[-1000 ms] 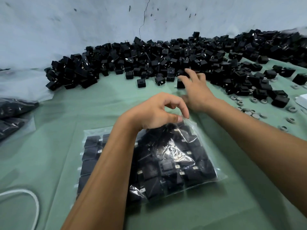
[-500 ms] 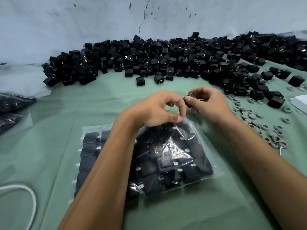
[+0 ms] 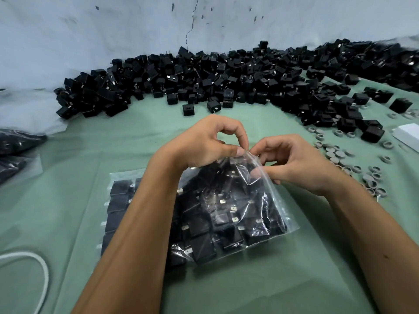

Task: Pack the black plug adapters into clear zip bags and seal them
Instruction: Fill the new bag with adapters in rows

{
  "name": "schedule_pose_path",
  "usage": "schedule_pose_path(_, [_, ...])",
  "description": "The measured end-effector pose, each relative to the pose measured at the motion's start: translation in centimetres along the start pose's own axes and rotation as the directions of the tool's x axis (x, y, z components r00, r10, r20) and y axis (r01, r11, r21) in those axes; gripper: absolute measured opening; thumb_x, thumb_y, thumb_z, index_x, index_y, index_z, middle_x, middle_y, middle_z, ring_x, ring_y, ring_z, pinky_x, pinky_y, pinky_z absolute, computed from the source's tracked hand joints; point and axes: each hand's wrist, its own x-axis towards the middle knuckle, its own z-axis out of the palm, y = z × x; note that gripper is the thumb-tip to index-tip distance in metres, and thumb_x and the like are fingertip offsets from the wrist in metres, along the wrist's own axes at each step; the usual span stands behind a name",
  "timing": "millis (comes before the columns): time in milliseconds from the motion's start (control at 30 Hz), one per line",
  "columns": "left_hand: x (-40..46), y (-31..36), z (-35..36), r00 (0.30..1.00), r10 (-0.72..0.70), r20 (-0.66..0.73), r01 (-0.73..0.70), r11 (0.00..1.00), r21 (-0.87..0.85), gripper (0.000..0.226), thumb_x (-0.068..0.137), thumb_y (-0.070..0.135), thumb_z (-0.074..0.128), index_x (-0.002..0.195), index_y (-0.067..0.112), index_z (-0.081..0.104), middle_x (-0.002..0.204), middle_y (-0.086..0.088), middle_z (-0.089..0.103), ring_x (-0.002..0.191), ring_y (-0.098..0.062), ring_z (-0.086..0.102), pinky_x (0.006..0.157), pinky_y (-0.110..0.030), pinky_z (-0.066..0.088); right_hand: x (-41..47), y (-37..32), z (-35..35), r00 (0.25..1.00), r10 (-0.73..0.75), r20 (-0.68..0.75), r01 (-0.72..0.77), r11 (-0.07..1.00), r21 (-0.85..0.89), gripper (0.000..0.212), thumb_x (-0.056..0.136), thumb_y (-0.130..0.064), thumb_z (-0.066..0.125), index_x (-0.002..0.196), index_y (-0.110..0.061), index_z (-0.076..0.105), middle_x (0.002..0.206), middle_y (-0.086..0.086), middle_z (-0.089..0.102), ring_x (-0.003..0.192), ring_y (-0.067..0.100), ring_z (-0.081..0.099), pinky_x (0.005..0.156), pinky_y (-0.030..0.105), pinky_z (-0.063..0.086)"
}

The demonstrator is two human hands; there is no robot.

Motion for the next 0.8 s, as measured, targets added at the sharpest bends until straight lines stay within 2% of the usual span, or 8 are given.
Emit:
schedule_pose_path(133, [0.1, -0.1, 0.1, 1.000, 0.003, -0.001, -0.003, 1.000, 0.007, 0.005, 0.089, 0.007, 0.076, 0.094, 0.008, 0.074, 0.119, -0.014, 0.068, 0.125, -0.017, 0.056, 0.098, -0.045, 0.053, -0.1, 0.0, 0.0, 1.000, -0.026, -0.004, 0.026, 1.000, 0.015, 0.026, 0.078, -0.002, 0.083, 0.101, 0.002, 0.073, 0.088, 0.027, 0.074, 0.073, 0.033, 0.065, 0.056, 0.029, 0.051])
schedule_pose_path(267, [0.1, 0.0, 0.2, 1.000, 0.009, -0.007, -0.009, 1.000, 0.005, 0.004, 0.090, 0.006, 0.075, 0.094, 0.007, 0.074, 0.118, -0.016, 0.068, 0.125, -0.018, 0.056, 0.096, -0.044, 0.053, -0.1, 0.0, 0.4, 0.997, -0.060, 0.045, 0.060, 0.998, -0.007, 0.026, 0.077, -0.004, 0.085, 0.101, -0.002, 0.075, 0.089, 0.018, 0.078, 0.080, 0.034, 0.076, 0.076, 0.034, 0.062])
schedule_pose_path(367, [0.1, 0.0, 0.2, 1.000, 0.020, -0.006, -0.020, 1.000, 0.008, 0.004, 0.090, 0.005, 0.074, 0.094, 0.004, 0.073, 0.117, -0.019, 0.068, 0.122, -0.022, 0.057, 0.094, -0.043, 0.052, 0.0, 0.2, 0.5, 0.995, -0.056, 0.087, 0.051, 0.997, 0.054, 0.025, 0.079, -0.004, 0.084, 0.103, -0.005, 0.077, 0.087, 0.019, 0.078, 0.078, 0.032, 0.077, 0.076, 0.033, 0.061])
schedule_pose_path(500, [0.0, 0.1, 0.2, 1.000, 0.022, -0.004, -0.022, 1.000, 0.005, 0.005, 0.090, 0.004, 0.074, 0.095, 0.003, 0.073, 0.117, -0.019, 0.068, 0.123, -0.022, 0.056, 0.095, -0.041, 0.053, 0.1, 0.4, 0.5, 0.996, -0.058, 0.064, 0.054, 0.997, 0.063, 0.023, 0.080, -0.008, 0.084, 0.102, -0.007, 0.077, 0.085, 0.019, 0.078, 0.074, 0.057, 0.066, 0.068, 0.069, 0.051])
schedule_pose_path(533, [0.0, 0.1, 0.2, 1.000, 0.022, -0.002, -0.022, 1.000, 0.005, 0.005, 0.090, 0.004, 0.074, 0.095, 0.003, 0.073, 0.117, -0.019, 0.068, 0.123, -0.021, 0.056, 0.095, -0.040, 0.053, 0.1, 0.5, 0.5, 0.995, -0.057, 0.078, 0.053, 0.997, 0.061, 0.022, 0.081, -0.009, 0.083, 0.102, -0.007, 0.077, 0.083, 0.018, 0.078, 0.067, 0.056, 0.063, 0.062, 0.067, 0.050])
schedule_pose_path(633, [0.0, 0.1, 0.2, 1.000, 0.022, 0.002, -0.022, 1.000, 0.003, 0.005, 0.090, 0.004, 0.074, 0.095, 0.003, 0.073, 0.118, -0.020, 0.067, 0.123, -0.023, 0.056, 0.094, -0.042, 0.053, 0.2, 0.6, 1.0, 0.987, -0.068, 0.145, 0.065, 0.998, 0.024, 0.016, 0.087, -0.008, 0.078, 0.103, -0.007, 0.076, 0.073, 0.002, 0.076, 0.043, 0.018, 0.053, 0.041, 0.030, 0.041])
schedule_pose_path(667, [0.0, 0.1, 0.1, 1.000, 0.023, 0.001, -0.023, 1.000, 0.001, 0.005, 0.090, 0.003, 0.074, 0.095, 0.003, 0.073, 0.118, -0.022, 0.066, 0.123, -0.025, 0.056, 0.094, -0.044, 0.053, 0.3, 0.7, 1.2, 0.985, -0.071, 0.157, 0.069, 0.997, 0.017, 0.016, 0.088, -0.007, 0.077, 0.103, -0.006, 0.075, 0.073, 0.002, 0.076, 0.042, 0.013, 0.049, 0.039, 0.025, 0.037])
schedule_pose_path(800, [0.1, 0.1, 0.3, 1.000, 0.017, -0.005, -0.017, 1.000, -0.005, 0.004, 0.090, 0.003, 0.074, 0.094, 0.003, 0.073, 0.117, -0.021, 0.067, 0.121, -0.025, 0.057, 0.095, -0.046, 0.053, 0.3, 1.0, 0.7, 0.990, -0.052, 0.131, 0.050, 0.999, 0.017, 0.014, 0.087, -0.008, 0.079, 0.100, -0.006, 0.077, 0.075, 0.009, 0.076, 0.043, 0.014, 0.047, 0.040, 0.023, 0.036])
